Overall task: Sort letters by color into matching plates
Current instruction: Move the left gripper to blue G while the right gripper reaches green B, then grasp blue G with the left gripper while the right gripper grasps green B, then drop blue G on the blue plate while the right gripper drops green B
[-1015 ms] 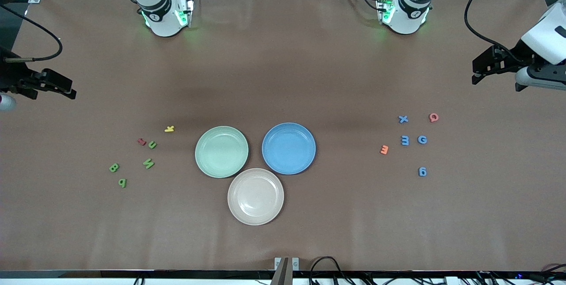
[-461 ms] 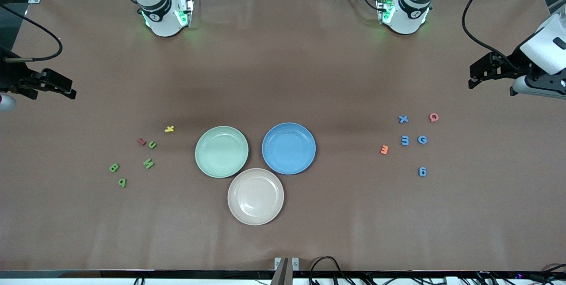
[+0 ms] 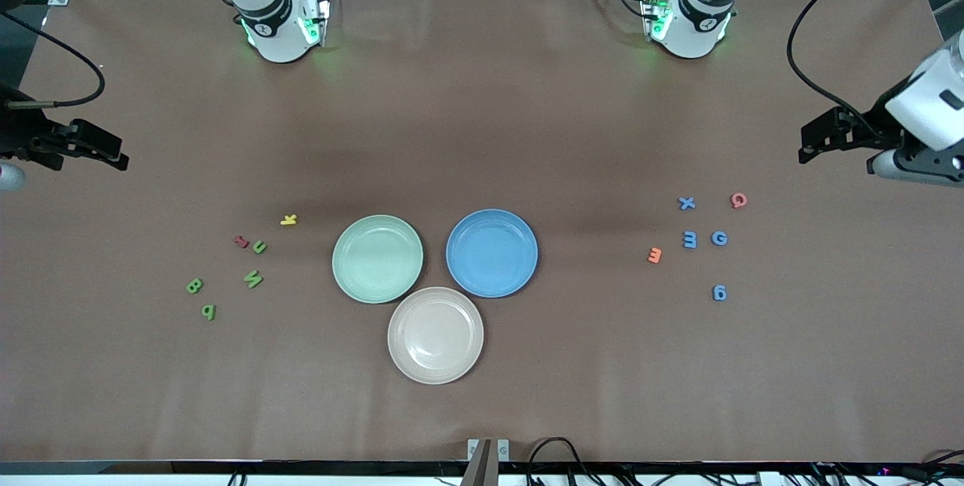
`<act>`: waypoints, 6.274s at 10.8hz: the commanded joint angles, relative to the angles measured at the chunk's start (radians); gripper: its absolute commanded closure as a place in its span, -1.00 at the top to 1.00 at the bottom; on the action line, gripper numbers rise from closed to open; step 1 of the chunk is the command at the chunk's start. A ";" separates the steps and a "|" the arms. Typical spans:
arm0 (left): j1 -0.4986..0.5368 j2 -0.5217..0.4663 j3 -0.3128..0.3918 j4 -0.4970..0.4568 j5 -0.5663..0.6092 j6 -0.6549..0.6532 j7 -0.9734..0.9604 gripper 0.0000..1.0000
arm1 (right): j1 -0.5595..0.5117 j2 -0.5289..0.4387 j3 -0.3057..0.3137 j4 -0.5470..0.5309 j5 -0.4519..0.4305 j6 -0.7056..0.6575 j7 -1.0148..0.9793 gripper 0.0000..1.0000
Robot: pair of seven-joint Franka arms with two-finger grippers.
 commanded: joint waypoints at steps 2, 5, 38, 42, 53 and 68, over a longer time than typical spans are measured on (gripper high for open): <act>0.014 0.015 -0.005 -0.238 -0.014 0.246 -0.001 1.00 | -0.034 0.037 0.001 -0.020 -0.015 0.047 0.001 1.00; 0.014 0.048 -0.003 -0.379 -0.016 0.425 -0.002 1.00 | -0.081 0.037 0.004 -0.155 0.002 0.198 -0.010 1.00; 0.077 0.398 0.005 -0.614 0.119 0.954 0.107 -0.37 | -0.109 0.603 -0.076 -0.255 0.140 0.946 0.617 1.00; 0.076 0.383 0.006 -0.617 0.119 0.944 0.042 -1.00 | -0.098 0.628 -0.076 -0.261 0.143 0.995 0.614 0.95; -0.192 0.378 -0.023 -0.433 0.110 0.821 -0.451 -1.00 | -0.081 0.620 -0.076 -0.330 0.136 1.043 0.593 -0.47; -0.634 0.567 -0.028 -0.131 0.053 0.824 -1.171 -1.00 | 0.222 0.496 -0.070 -0.238 -0.004 0.741 0.508 -0.71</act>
